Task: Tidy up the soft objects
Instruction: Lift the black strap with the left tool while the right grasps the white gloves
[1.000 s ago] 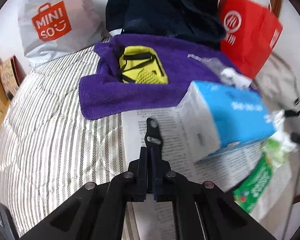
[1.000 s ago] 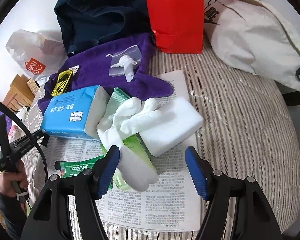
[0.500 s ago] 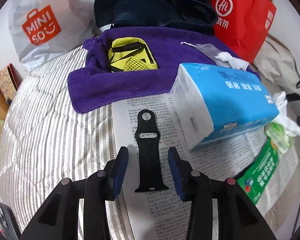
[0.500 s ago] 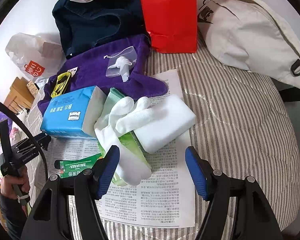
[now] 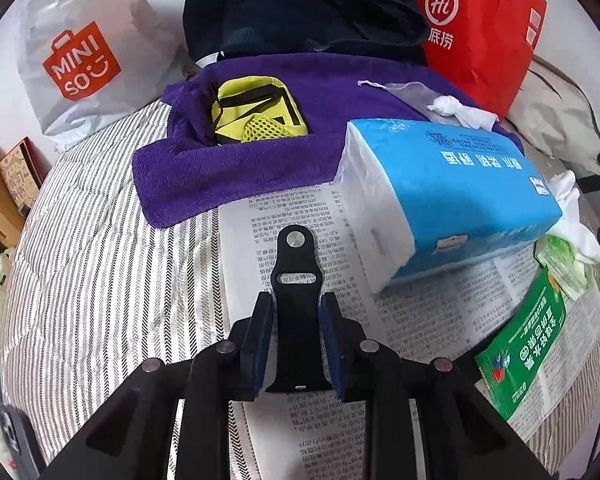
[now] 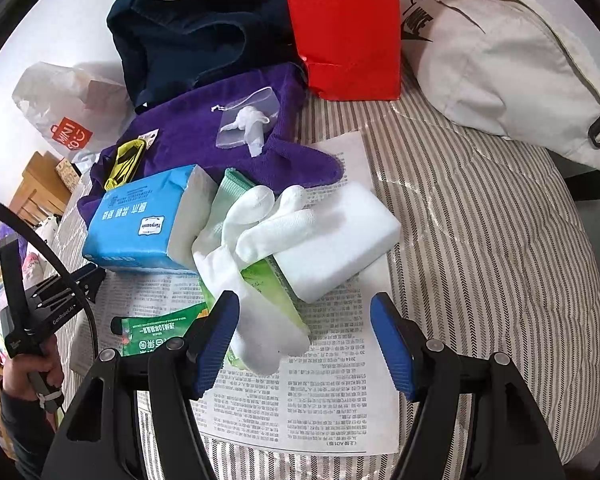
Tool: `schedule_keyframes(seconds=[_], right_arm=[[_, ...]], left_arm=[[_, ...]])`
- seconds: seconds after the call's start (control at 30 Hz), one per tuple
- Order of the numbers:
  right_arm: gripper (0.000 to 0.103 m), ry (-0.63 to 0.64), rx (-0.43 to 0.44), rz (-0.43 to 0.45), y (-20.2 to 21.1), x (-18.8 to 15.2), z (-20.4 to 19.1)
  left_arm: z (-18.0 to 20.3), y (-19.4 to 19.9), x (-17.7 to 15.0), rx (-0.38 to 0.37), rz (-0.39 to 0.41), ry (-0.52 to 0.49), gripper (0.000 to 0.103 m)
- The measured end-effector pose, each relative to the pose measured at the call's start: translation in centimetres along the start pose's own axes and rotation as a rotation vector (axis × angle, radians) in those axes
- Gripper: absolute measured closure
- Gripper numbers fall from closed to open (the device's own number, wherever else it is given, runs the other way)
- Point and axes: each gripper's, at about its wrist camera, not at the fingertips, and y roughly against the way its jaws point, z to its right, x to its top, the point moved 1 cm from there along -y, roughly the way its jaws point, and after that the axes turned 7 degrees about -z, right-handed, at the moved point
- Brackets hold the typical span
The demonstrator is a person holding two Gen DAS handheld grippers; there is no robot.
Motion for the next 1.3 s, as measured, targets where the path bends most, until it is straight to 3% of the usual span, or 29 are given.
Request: schedule_keyframes(seconds=[0.37, 0.63, 0.73, 0.87, 1.2, 1.23, 1.3], right_arm=[[0.036, 0.003, 0.007, 0.018, 1.0, -0.2, -0.3], [0.036, 0.0, 0.029, 0.033, 1.6, -0.1, -0.3], [0.03, 0.017, 0.059, 0.042, 1.5, 0.2, -0.8], [0.029, 0.041, 0.082, 0.05, 0.6, 1.3, -1.7], [0.029, 0.243, -0.023, 0.009, -4.2, 3.3, -5.3], [0.032, 0.268, -0.042, 0.021, -4.4, 3.2, -5.6], [0.056, 0.317, -0.049, 0.041, -4.5, 3.0, -6.3]], left_arm=[[-1.1, 2.2, 0.2, -0.063, 0.033, 0.058, 0.083], [-2.0, 3.5, 0.1, -0.059, 0.049, 0.067, 0.083], [-2.1, 3.6, 0.2, -0.06, 0.05, 0.07, 0.083], [-2.0, 3.6, 0.3, -0.062, 0.053, 0.073, 0.083], [-2.9, 2.9, 0.4, -0.064, 0.034, 0.089, 0.083], [-3.0, 2.8, 0.4, -0.066, 0.031, 0.089, 0.083], [-3.0, 2.6, 0.4, -0.068, 0.027, 0.093, 0.083]])
